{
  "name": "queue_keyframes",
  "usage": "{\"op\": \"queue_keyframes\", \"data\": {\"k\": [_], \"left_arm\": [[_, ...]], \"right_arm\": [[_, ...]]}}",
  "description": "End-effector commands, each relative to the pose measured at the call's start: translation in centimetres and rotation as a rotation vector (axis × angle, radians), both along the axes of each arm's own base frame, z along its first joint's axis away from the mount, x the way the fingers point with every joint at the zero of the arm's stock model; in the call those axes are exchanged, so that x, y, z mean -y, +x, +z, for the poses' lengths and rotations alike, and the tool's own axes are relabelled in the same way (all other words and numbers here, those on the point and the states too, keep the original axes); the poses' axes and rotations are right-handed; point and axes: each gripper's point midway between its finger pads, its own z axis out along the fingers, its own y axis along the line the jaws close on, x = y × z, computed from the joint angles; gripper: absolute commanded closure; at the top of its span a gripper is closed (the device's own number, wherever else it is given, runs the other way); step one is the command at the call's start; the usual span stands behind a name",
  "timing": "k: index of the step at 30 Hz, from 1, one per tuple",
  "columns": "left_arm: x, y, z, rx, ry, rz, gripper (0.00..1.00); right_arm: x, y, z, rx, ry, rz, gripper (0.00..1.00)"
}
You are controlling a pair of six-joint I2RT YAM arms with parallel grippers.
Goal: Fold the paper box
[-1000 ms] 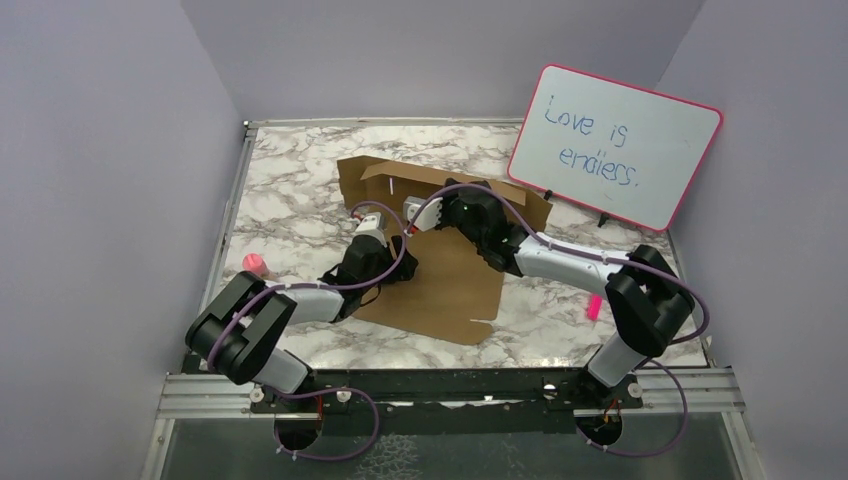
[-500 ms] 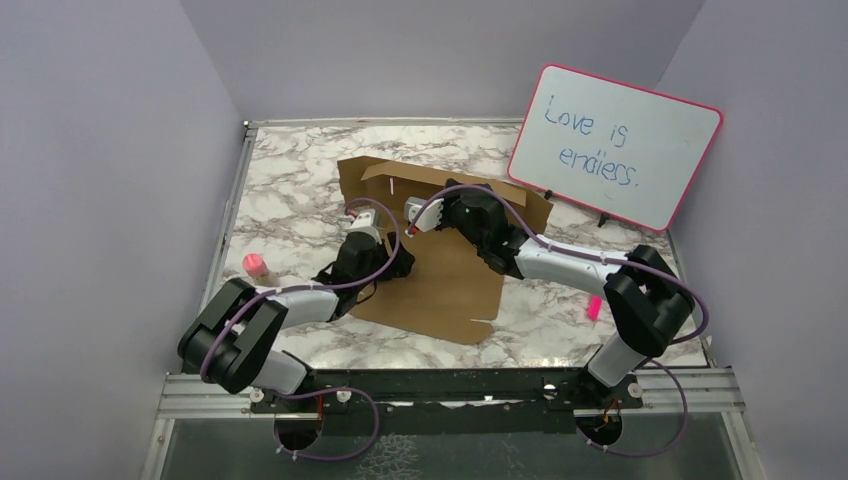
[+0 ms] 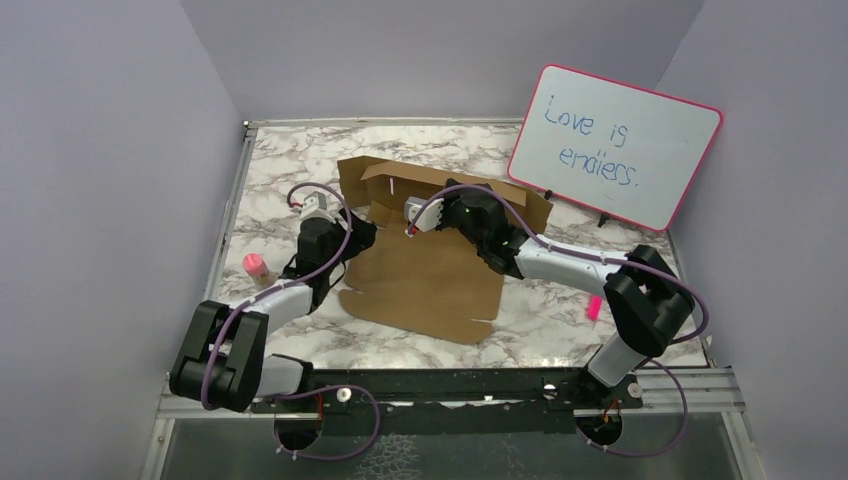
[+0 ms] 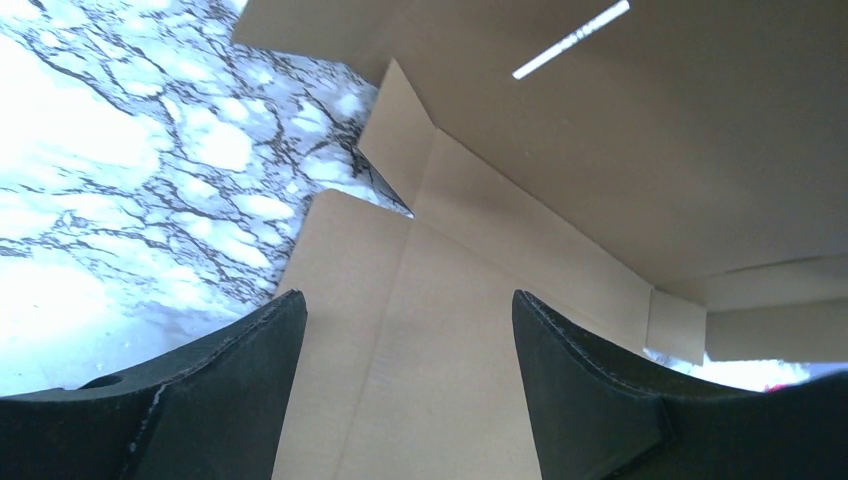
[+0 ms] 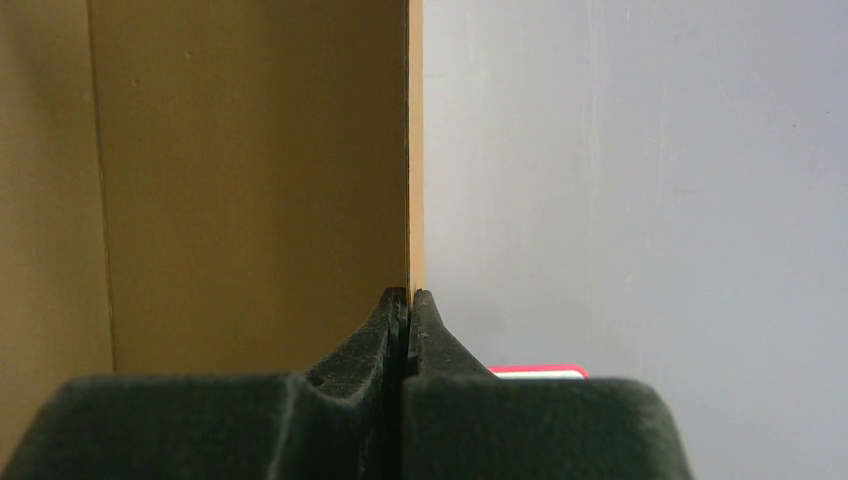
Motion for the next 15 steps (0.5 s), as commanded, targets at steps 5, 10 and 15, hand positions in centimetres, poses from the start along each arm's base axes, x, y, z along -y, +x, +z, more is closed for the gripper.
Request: {"op": "queue_keyframes", "data": {"k": [5, 10, 15], "left_arm": [[-1.1, 3.9, 0.3, 0.010, -0.112, 0.051, 0.26], [-0.9, 6.3, 0.0, 0.062, -0.104, 0.040, 0.28], [0.1, 8.7, 0.0, 0.112, -0.096, -0.010, 0.32]], "right_arm": [[-0.4, -1.0, -4.4, -0.138, -0.050, 0.035, 0.99], [-0.5, -1.2, -4.4, -0.147, -0.045, 0.046, 0.99], [-0.6, -1.4, -4.4, -0.156, -0.041, 0.055, 0.99]]}}
